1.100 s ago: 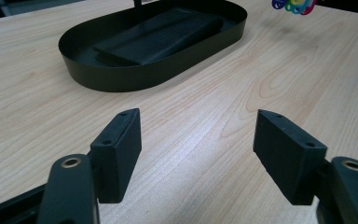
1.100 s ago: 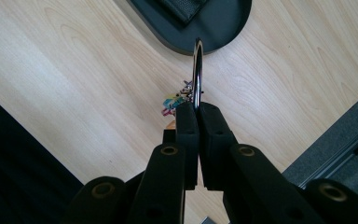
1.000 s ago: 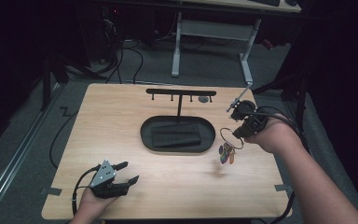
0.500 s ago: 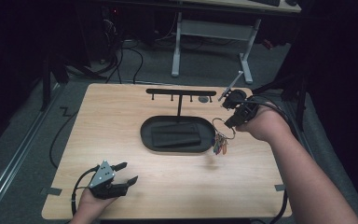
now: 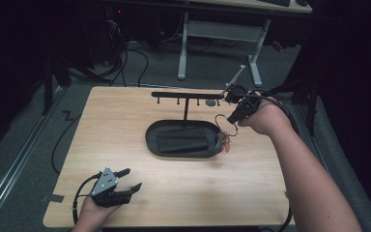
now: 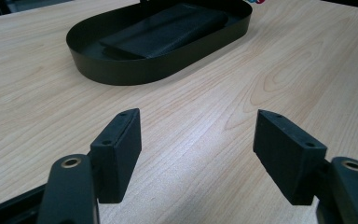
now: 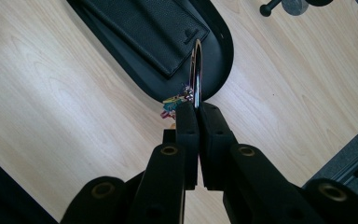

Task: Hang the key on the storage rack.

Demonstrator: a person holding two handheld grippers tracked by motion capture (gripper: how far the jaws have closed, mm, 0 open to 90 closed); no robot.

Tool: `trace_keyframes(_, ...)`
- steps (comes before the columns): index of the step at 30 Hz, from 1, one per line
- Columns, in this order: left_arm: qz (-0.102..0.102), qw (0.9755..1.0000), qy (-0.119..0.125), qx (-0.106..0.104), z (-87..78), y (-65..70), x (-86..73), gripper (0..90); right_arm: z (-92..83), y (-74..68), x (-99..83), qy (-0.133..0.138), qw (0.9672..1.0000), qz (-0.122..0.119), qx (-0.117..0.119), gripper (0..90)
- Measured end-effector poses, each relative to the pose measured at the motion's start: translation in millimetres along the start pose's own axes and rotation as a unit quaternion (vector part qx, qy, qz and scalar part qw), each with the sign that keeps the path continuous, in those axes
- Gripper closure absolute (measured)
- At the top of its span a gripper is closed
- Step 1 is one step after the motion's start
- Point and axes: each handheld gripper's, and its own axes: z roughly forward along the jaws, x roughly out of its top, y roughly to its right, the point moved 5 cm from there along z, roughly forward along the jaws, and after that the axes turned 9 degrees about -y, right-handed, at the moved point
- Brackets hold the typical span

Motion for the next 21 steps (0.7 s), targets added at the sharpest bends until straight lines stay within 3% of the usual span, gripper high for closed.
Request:
trace_keyframes(5,0.007,1.0000,-0.003,0.001,-1.6,1.8,-1.9,32.9,6.0,7.4,6.9,-0.004,1.0000,0.002,0.003,88.2)
trace_keyframes(13,0.000,1.0000,0.001,0.003,-4.9,-0.8,-3.3,33.0,5.6,16.3,14.7,0.006,0.9999,0.012,0.009,88.2)
trace_keyframes(15,0.000,1.0000,0.002,0.003,-5.3,-0.8,-3.1,32.9,5.7,19.1,17.7,0.005,0.9996,0.025,0.010,88.2)
trace_keyframes(21,0.000,1.0000,0.001,0.004,-5.3,-1.2,-3.1,33.0,10.5,29.4,24.6,0.009,0.9996,0.026,0.012,88.2)
